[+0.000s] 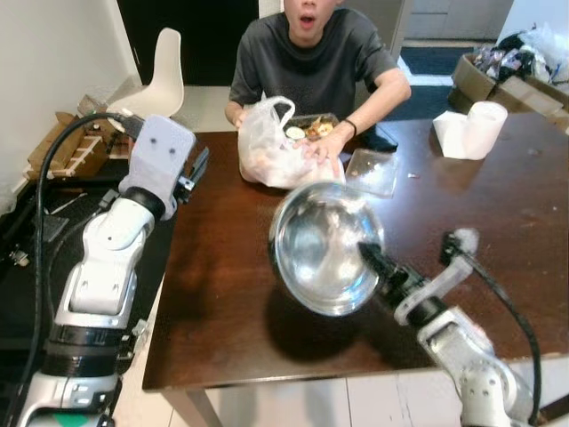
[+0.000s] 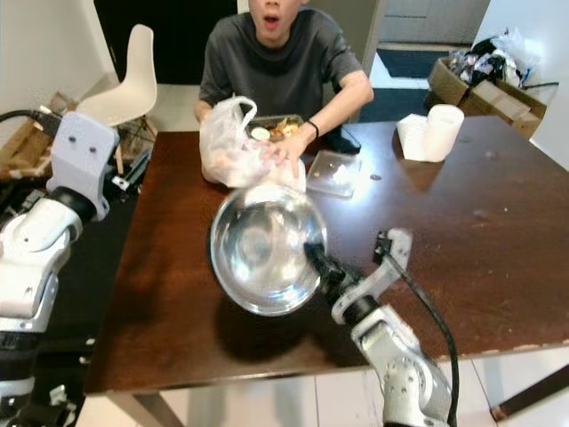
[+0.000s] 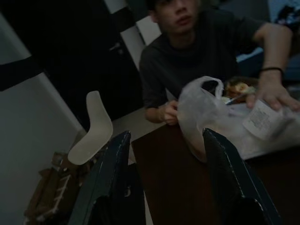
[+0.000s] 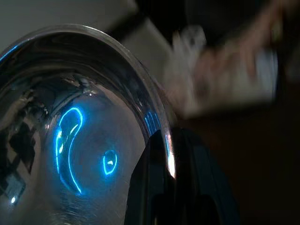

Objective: Setting the table

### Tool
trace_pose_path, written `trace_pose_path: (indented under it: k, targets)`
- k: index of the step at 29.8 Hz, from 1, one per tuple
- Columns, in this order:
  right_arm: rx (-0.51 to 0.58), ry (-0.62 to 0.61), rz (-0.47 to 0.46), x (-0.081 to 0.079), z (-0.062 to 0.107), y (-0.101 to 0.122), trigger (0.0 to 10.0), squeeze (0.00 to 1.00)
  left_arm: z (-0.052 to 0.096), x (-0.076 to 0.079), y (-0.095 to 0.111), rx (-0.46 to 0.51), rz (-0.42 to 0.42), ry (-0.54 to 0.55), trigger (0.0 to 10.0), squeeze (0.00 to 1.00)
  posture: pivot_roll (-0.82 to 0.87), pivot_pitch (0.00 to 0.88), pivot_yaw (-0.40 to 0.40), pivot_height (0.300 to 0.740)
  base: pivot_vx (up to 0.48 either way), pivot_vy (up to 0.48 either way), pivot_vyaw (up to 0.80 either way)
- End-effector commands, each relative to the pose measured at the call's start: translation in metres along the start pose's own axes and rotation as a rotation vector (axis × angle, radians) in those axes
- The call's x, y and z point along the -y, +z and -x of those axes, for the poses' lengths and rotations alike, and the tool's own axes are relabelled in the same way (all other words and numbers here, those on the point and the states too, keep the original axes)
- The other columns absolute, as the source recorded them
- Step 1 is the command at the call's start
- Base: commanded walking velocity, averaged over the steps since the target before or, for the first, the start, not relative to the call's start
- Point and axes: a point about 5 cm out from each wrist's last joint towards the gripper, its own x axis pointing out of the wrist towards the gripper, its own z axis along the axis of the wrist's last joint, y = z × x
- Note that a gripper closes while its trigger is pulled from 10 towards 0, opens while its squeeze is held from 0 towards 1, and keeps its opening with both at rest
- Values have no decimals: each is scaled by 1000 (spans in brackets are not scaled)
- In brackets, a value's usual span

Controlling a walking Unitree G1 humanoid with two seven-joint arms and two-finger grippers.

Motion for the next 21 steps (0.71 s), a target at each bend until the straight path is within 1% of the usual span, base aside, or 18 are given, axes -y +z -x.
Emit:
trace_pose_path:
  k: [1, 3, 4, 5, 6, 7, 8, 9, 11, 19, 21]
  targets:
    - [96, 21, 11, -11, -1, 15, 0, 0, 2, -6, -10, -45, 41, 55, 10000, 0, -96, 0, 103, 740, 0, 0, 0]
    - [139, 13, 34, -19, -1, 21, 0, 0, 5, -8, -16, -80, 93, 106, 10000, 0, -96, 0, 103, 740, 0, 0, 0]
    - [139, 13, 34, -19, -1, 21, 0, 0, 5, -8, -16, -80, 93, 106, 10000, 0, -96, 0, 103, 740, 0, 0, 0]
    - [145, -17, 72, -19, -1, 21, 0, 0, 8, -7, -22, -110, 130, 119, 10000, 0, -98, 0, 99, 740, 0, 0, 0]
    - [136, -45, 118, -19, 0, 19, 0, 0, 13, -2, -28, -132, 131, 105, 10000, 0, -104, 0, 100, 740, 0, 0, 0]
    - [123, -66, 157, -20, 0, 16, 10000, 0, 19, 5, -35, -156, 148, 85, 10000, 0, -104, 0, 100, 740, 0, 0, 0]
    - [123, -66, 157, -20, 0, 16, 10000, 0, 19, 5, -35, -156, 148, 85, 10000, 0, -104, 0, 100, 740, 0, 0, 0]
    - [108, -98, 206, -20, 1, 12, 10000, 0, 25, 12, -39, -173, 162, 65, 10000, 0, -108, 0, 98, 740, 0, 0, 0]
    - [102, -140, 260, -20, 1, 9, 10000, 0, 31, 22, -43, -190, 191, 46, 10000, 0, -109, 0, 97, 740, 0, 0, 0]
    - [102, -140, 260, -20, 1, 9, 10000, 0, 31, 22, -43, -190, 191, 46, 10000, 0, -109, 0, 97, 740, 0, 0, 0]
    - [103, -210, 339, -12, -1, 11, 10000, 0, 37, 34, -44, -200, 228, 38, 10000, 0, -102, 0, 85, 740, 0, 0, 0]
